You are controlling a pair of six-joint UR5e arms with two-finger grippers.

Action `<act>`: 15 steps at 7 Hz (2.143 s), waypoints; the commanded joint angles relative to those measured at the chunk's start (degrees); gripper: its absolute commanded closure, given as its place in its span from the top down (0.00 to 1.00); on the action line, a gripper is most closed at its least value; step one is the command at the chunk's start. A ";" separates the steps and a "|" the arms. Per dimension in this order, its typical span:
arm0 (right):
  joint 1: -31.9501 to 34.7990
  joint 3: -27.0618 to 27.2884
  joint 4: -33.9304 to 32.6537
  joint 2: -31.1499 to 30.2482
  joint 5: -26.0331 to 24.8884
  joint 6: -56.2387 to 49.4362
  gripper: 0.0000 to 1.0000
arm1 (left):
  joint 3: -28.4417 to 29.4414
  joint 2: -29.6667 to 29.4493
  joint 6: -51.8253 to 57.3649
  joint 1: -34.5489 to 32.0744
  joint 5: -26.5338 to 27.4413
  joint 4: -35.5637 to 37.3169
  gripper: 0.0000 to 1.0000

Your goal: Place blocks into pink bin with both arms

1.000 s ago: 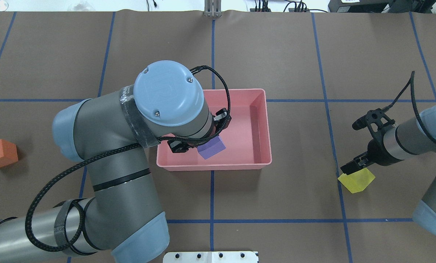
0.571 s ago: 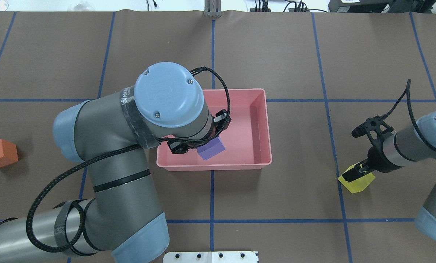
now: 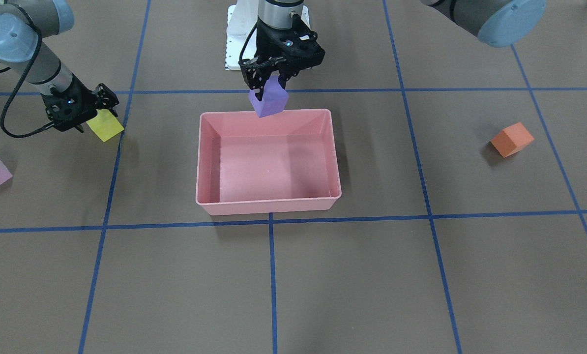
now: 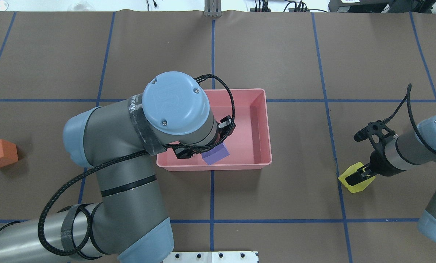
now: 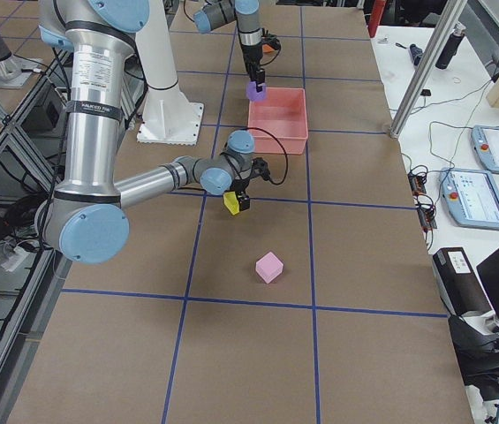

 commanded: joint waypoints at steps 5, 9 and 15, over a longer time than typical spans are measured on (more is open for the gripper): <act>5.36 2.30 0.37 0.25 5.53 0.18 0.00 | 0.65 -0.43 0.87 -1.17 1.30 -2.14 0.99; 19.97 1.78 -4.16 14.69 27.78 13.45 0.00 | -6.52 11.01 23.62 -9.15 0.60 -1.17 0.99; 4.11 -9.00 -18.61 46.98 6.59 36.56 0.00 | -11.14 41.27 59.72 -30.15 -11.70 -14.13 0.99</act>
